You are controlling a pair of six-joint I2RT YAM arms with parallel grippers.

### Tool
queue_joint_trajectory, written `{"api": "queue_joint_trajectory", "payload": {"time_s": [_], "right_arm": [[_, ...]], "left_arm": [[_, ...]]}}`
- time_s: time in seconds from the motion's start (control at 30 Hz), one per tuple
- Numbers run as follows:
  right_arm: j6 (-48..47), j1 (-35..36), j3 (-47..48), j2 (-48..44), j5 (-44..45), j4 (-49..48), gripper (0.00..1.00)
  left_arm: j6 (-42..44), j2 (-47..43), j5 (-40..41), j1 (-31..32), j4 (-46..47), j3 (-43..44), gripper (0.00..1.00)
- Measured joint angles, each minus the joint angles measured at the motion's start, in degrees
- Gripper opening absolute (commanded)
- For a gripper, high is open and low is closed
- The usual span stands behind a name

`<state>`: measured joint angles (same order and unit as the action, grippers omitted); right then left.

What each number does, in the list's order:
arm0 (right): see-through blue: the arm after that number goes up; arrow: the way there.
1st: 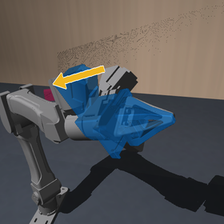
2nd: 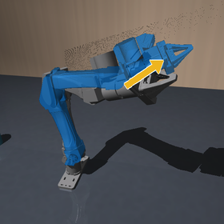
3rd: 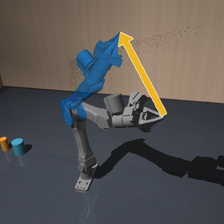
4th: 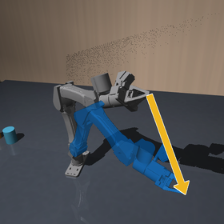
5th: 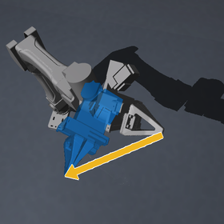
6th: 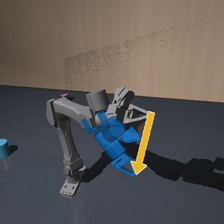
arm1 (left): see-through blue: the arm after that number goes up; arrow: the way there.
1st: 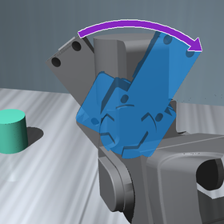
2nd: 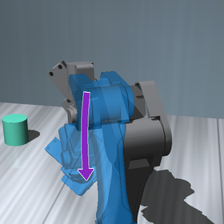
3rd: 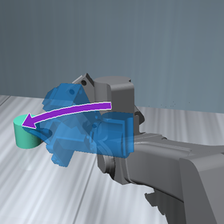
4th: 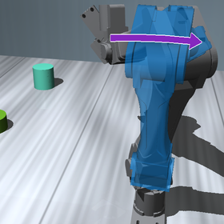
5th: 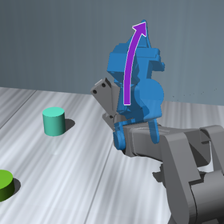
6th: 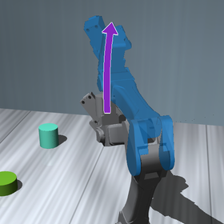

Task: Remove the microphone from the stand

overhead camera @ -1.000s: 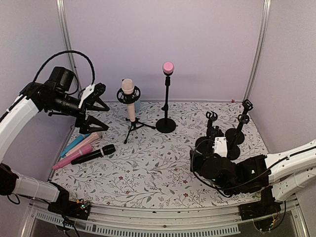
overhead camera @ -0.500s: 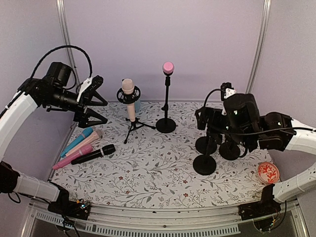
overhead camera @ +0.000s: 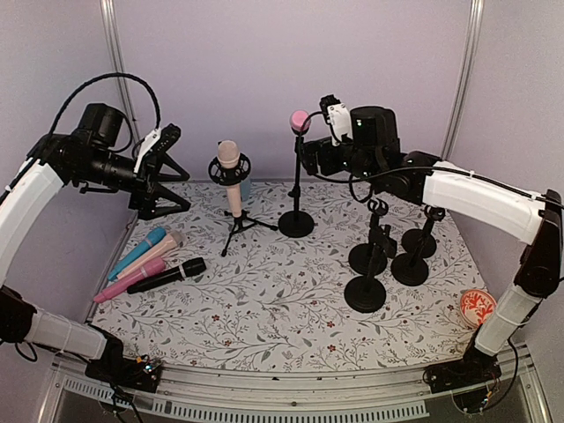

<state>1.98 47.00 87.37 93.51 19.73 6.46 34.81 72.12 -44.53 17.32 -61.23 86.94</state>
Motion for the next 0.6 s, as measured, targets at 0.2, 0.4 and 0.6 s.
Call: {"api": "queue_joint_trajectory", "payload": {"time_s": [0.2,0.4,0.6], "right_arm": [[-10.3,0.1,1.3,8.0,3.3,-10.4,1.00],[-20.0,0.1,1.6,10.8,6.9,-27.0,0.89],[-27.8,0.2,5.4,14.8,7.4,-35.3,0.56]], "left_arm": [[-0.5,0.4,0.0,-0.1,-0.2,0.4,0.96],[-0.7,0.7,-0.1,-0.2,-0.7,1.0,0.96],[-0.8,0.7,-0.9,-0.2,-0.9,1.2,0.96]]}}
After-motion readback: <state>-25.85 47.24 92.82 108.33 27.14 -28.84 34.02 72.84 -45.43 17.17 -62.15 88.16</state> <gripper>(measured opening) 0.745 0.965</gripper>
